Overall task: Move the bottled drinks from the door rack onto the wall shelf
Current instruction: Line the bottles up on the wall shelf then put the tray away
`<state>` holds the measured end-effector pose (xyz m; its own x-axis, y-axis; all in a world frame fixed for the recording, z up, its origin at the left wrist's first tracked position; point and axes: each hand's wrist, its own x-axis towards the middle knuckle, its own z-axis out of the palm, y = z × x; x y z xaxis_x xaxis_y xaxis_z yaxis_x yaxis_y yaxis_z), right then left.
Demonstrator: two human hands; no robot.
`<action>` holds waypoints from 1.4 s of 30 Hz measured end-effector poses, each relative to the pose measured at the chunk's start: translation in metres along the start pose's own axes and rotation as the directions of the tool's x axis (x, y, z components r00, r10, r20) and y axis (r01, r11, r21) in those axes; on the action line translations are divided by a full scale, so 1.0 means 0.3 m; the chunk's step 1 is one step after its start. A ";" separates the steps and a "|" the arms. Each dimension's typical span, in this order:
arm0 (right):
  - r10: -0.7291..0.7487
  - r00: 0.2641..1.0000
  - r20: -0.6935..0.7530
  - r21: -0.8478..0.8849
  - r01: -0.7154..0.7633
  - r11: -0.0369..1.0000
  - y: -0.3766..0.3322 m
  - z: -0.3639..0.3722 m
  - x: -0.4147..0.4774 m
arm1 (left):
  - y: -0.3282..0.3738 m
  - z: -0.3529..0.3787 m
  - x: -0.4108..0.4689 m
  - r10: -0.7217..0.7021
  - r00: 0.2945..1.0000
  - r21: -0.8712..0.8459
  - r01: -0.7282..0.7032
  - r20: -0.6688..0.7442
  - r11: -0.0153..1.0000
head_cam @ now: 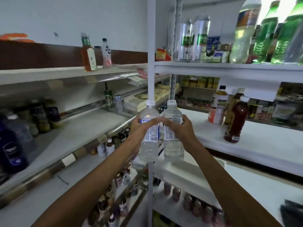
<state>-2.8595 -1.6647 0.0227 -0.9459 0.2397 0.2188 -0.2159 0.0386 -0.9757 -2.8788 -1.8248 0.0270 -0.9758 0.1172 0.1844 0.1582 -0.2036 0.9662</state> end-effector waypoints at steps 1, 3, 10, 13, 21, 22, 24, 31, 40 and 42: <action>-0.008 1.000 0.027 -0.009 0.008 1.000 -0.007 0.035 0.017 | 0.014 -0.043 0.011 0.005 0.999 -0.002 -0.005 -0.035 1.000; -0.030 0.997 0.076 -0.040 0.033 0.999 -0.016 0.106 0.054 | 0.044 -0.129 0.030 0.036 0.995 0.009 -0.035 -0.098 0.999; -0.065 0.978 0.200 -0.131 0.092 0.987 0.009 0.369 0.154 | 0.075 -0.380 0.059 0.098 0.962 0.093 -0.076 -0.254 0.993; -0.050 0.970 0.238 -0.101 0.076 0.992 0.013 0.475 0.179 | 0.076 -0.466 0.069 0.093 0.932 0.110 -0.058 -0.351 0.992; -0.007 0.952 0.305 -0.017 0.013 1.000 0.070 0.662 0.275 | 0.095 -0.619 0.111 0.082 0.846 0.121 -0.021 -0.527 0.992; -0.005 0.949 0.316 -0.014 0.010 1.000 0.075 0.681 0.286 | 0.095 -0.629 0.115 0.078 0.839 0.120 -0.016 -0.538 0.993; -0.002 0.933 0.360 -0.006 0.005 1.000 0.086 0.717 0.315 | 0.089 -0.652 0.131 0.081 0.828 0.123 -0.015 -0.554 0.992; -0.030 0.840 0.541 0.028 0.018 0.999 0.114 0.818 0.409 | 0.038 -0.708 0.196 0.107 0.743 0.164 0.004 -0.661 0.987; -0.028 0.744 0.668 0.045 -0.003 0.999 0.155 0.998 0.492 | -0.002 -0.832 0.202 0.097 0.597 0.160 0.054 -0.796 0.986; -0.036 0.723 0.690 0.049 0.003 0.999 0.165 1.047 0.497 | -0.011 -0.879 0.204 0.119 0.560 0.191 0.071 -0.820 0.979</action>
<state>-3.0873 -1.9318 0.0119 -0.8435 -0.4971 0.2035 -0.2301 -0.0081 -0.9731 -2.9787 -2.0733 -0.0125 -0.6515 -0.7554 0.0706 0.1139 -0.0053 0.9935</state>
